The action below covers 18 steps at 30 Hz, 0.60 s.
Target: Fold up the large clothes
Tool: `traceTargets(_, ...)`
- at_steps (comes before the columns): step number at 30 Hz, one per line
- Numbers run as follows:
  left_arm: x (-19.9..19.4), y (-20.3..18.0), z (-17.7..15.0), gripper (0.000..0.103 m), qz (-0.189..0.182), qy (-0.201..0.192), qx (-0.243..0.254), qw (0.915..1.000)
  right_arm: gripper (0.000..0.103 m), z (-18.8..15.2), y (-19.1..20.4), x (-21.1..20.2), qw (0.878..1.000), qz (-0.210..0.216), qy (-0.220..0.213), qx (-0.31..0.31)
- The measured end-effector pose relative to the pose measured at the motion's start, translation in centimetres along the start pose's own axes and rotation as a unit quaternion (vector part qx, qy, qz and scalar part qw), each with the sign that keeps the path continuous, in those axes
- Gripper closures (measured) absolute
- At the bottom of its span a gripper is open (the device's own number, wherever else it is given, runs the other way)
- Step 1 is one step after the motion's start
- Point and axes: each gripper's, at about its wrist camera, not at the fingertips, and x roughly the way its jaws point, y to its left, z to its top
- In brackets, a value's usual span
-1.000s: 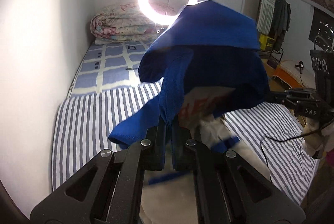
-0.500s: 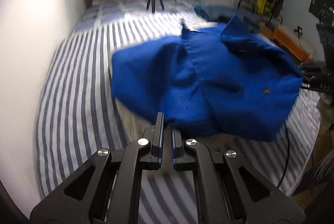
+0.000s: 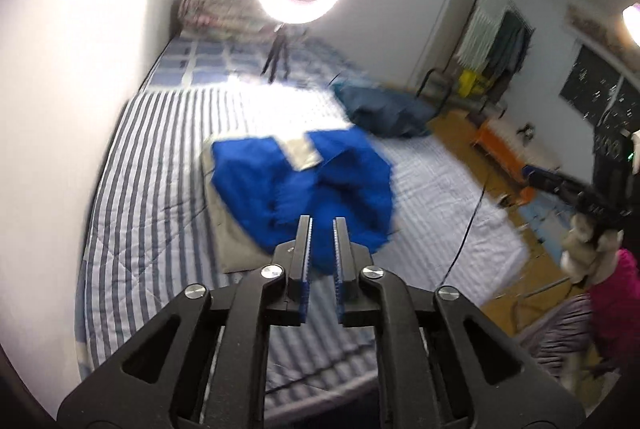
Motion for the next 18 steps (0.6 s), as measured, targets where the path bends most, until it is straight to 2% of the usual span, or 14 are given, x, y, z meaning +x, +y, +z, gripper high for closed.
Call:
traceTargets(3,-4.3,-2.7,1.6,0.079,-0.003,-0.025,0.017,0.9995,0.055,1.4,1.3,-4.0,0.999,-0.004,-0.033,-0.013)
traceTargets(6,-7.8,-4.5,3.0,0.077,-0.002,-0.04,0.02,0.999,0.048,2.6,2.1,-7.3,0.998,-0.004,-0.059,-0.016)
traceTargets(11,-12.4,-5.7,6.0,0.076,-0.025,-0.063,-0.001,0.9977,0.046,4.8,2.5,-10.7,0.996,0.005,-0.094,-0.011)
traceTargets(15,-16.0,-6.4,8.8,0.075,-0.021,-0.083,0.007,0.9963,0.045,7.1,3.3,-13.3,0.992,-0.007,-0.12,-0.026)
traceTargets(17,-17.9,-6.6,10.4,0.07,-0.021,-0.097,0.009,0.995,0.042,8.6,3.7,-14.8,0.99,-0.015,-0.136,-0.041)
traceTargets(18,-19.0,-6.8,11.4,0.06,-0.017,-0.11,0.012,0.9938,0.039,9.4,4.0,-15.6,0.988,-0.02,-0.146,-0.048)
